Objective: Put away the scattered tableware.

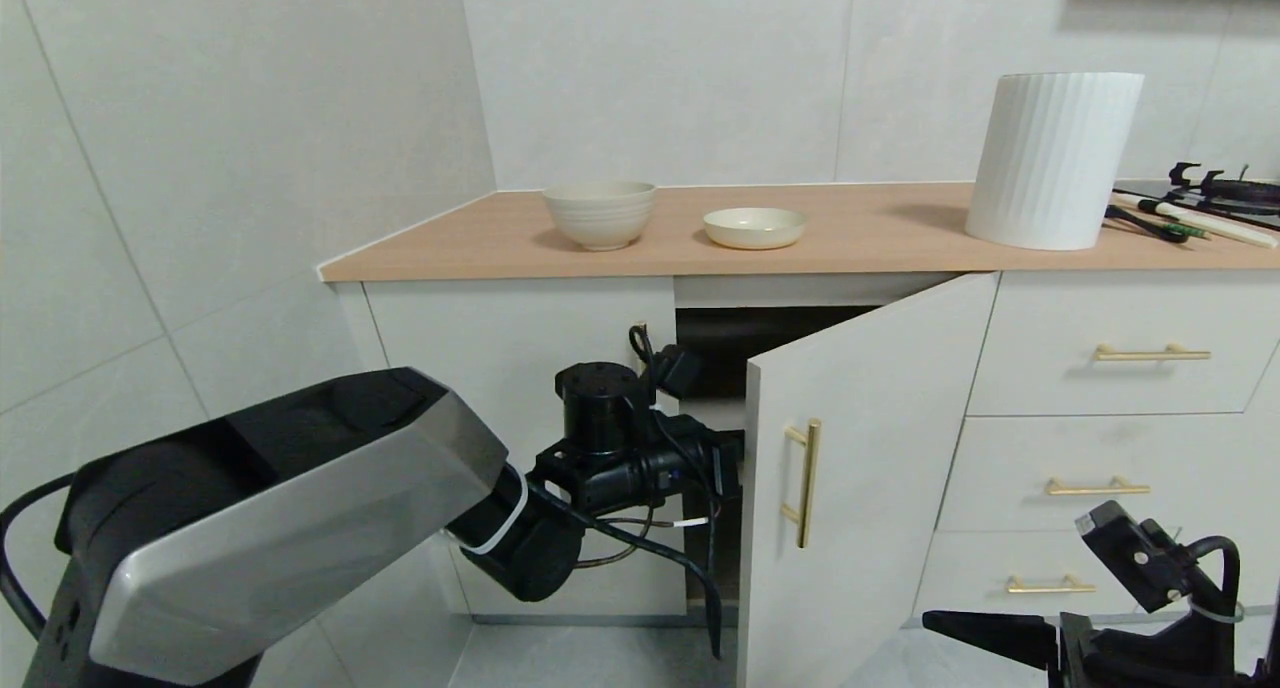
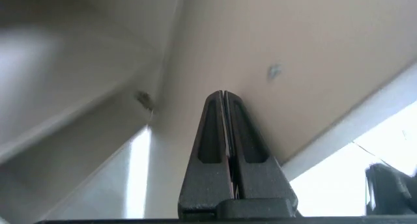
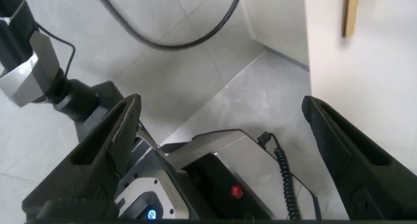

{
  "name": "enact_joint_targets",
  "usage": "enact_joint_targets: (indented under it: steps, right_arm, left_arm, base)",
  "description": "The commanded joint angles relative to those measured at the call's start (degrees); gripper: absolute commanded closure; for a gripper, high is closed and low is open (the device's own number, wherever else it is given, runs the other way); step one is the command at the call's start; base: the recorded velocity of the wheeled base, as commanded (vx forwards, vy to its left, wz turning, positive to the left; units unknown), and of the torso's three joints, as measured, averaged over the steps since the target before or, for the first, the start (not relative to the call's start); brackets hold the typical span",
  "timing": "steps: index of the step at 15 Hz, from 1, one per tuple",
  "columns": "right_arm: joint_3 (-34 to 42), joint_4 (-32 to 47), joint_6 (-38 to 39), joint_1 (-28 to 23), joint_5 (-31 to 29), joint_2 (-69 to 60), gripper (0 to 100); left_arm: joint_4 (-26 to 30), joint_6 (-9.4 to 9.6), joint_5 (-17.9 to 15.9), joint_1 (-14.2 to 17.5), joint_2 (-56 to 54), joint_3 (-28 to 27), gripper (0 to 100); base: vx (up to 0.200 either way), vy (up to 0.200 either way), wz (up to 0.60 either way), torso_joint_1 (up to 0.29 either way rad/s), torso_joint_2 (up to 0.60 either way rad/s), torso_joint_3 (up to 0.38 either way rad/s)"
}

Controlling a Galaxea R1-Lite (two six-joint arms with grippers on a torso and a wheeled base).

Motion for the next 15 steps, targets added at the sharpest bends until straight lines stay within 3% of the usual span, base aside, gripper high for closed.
enact_joint_targets:
  steps: [1, 4, 11, 15]
  right_arm:
    - [0.0, 0.0, 0.0, 0.1, 0.0, 0.0, 0]
    - [0.0, 0.0, 0.0, 0.7, 0.0, 0.0, 0]
    - [0.0, 0.1, 0.1, 3.1, -0.1, -0.1, 0]
    - [0.0, 0.1, 0.1, 3.9, -0.1, -0.9, 0]
  left_arm:
    - [0.8, 0.0, -0.1, -0.8, 0.1, -0.9, 100]
    - [2.0, 0.0, 0.1, -1.0, 0.1, -1.8, 100]
    - [6.7, 0.0, 0.1, -1.2, 2.0, -7.2, 100]
    - [11.4, 0.61, 0.1, -4.4, 1.5, -10.5, 100]
  base:
    - [0.0, 0.0, 0.0, 0.0, 0.0, 0.0]
    - [-0.2, 0.0, 0.0, 0.002, 0.0, 0.004]
    - [0.0, 0.0, 0.0, 0.0, 0.0, 0.0]
    - [0.0, 0.0, 0.0, 0.0, 0.0, 0.0]
